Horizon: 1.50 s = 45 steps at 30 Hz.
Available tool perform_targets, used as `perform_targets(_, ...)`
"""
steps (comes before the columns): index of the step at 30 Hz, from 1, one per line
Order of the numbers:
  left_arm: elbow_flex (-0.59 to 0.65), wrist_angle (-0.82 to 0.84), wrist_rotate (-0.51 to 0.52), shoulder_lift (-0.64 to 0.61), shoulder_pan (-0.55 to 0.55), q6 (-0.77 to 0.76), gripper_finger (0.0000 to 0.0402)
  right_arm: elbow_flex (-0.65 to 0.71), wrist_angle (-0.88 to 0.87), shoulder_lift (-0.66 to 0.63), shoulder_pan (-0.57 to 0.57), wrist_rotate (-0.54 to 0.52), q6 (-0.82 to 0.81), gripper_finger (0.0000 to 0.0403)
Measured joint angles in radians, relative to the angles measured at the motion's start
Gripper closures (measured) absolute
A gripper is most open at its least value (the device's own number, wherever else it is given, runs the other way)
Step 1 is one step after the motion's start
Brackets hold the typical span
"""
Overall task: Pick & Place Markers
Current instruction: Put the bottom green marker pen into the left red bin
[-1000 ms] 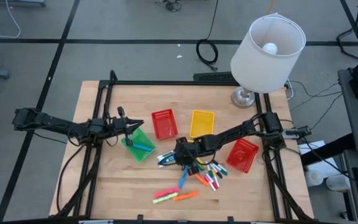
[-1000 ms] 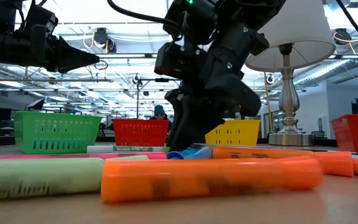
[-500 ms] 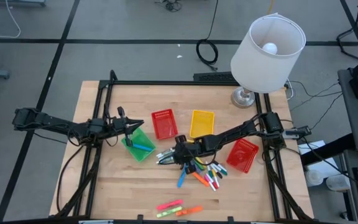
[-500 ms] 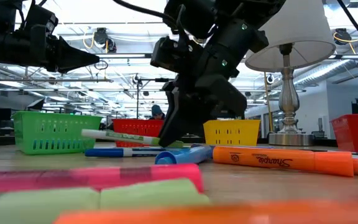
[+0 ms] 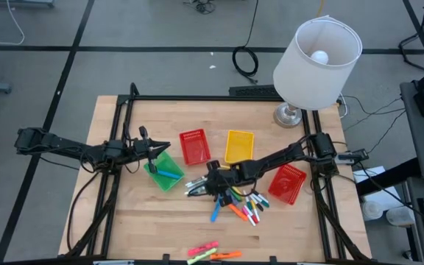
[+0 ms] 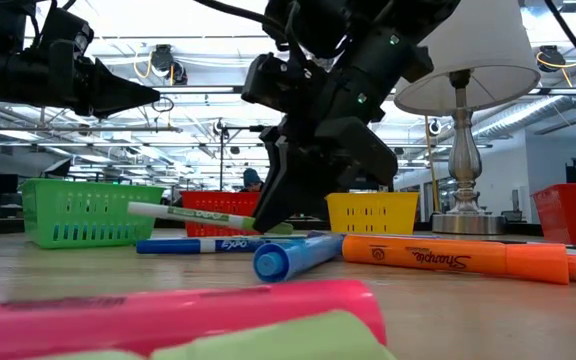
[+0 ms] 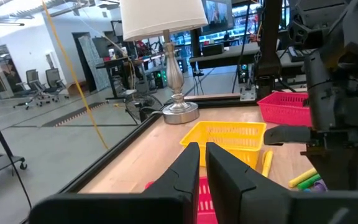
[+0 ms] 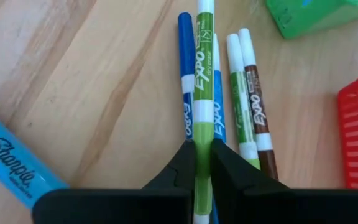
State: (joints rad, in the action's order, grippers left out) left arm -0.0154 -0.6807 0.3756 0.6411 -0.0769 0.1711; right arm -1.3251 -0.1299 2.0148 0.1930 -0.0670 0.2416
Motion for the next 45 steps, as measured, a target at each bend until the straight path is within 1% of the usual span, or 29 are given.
perform_targets(4, 0.0, 0.001, 0.0, 0.0, 0.0, 0.0, 0.0364, 0.0, -0.014, -0.041, 0.016, -0.077, 0.049, 0.0388)
perform_targets(8, 0.0, 0.003, 0.0, 0.0, 0.0, -0.001, 0.0364, 0.0, -0.03, -0.131, 0.019, -0.121, 0.091, 0.0388)
perform_targets(14, 0.0, 0.005, 0.0, 0.0, 0.0, -0.016, 0.0364, -0.002, -0.037, -0.276, -0.037, -0.226, 0.1, 0.0389)
perform_targets(18, 0.0, 0.004, 0.0, 0.0, 0.0, -0.019, 0.0364, -0.002, 0.019, -0.327, -0.122, -0.211, -0.03, 0.0389)
perform_targets(20, 0.0, -0.003, 0.0, 0.0, 0.0, -0.02, 0.0364, -0.001, 0.039, -0.338, -0.168, -0.151, -0.105, 0.0389)
perform_targets(23, 0.0, -0.003, 0.0, 0.0, 0.0, -0.014, 0.0364, -0.002, 0.089, -0.326, -0.228, -0.002, -0.241, 0.0389)
perform_targets(24, 0.0, -0.003, 0.002, 0.0, 0.0, -0.013, 0.0364, -0.002, 0.092, -0.315, -0.242, 0.017, -0.277, 0.0389)
perform_targets(28, 0.0, -0.003, 0.038, 0.0, 0.0, -0.012, 0.0364, 0.0, 0.106, -0.249, -0.274, 0.02, -0.378, 0.0389)
perform_targets(33, 0.0, -0.003, 0.063, 0.0, 0.0, -0.006, 0.0364, -0.001, 0.14, -0.176, -0.28, 0.02, -0.465, 0.0389)
perform_targets(37, 0.0, -0.004, 0.063, 0.0, 0.0, 0.003, 0.0364, -0.002, 0.227, -0.122, -0.284, 0.02, -0.499, 0.0389)
perform_targets(42, 0.0, -0.006, 0.063, 0.0, 0.0, 0.003, 0.0364, -0.001, 0.252, -0.07, -0.296, 0.018, -0.521, 0.0389)
perform_targets(45, 0.0, -0.01, 0.063, 0.0, 0.0, 0.003, 0.0364, -0.001, 0.239, -0.05, -0.298, 0.02, -0.52, 0.0389)
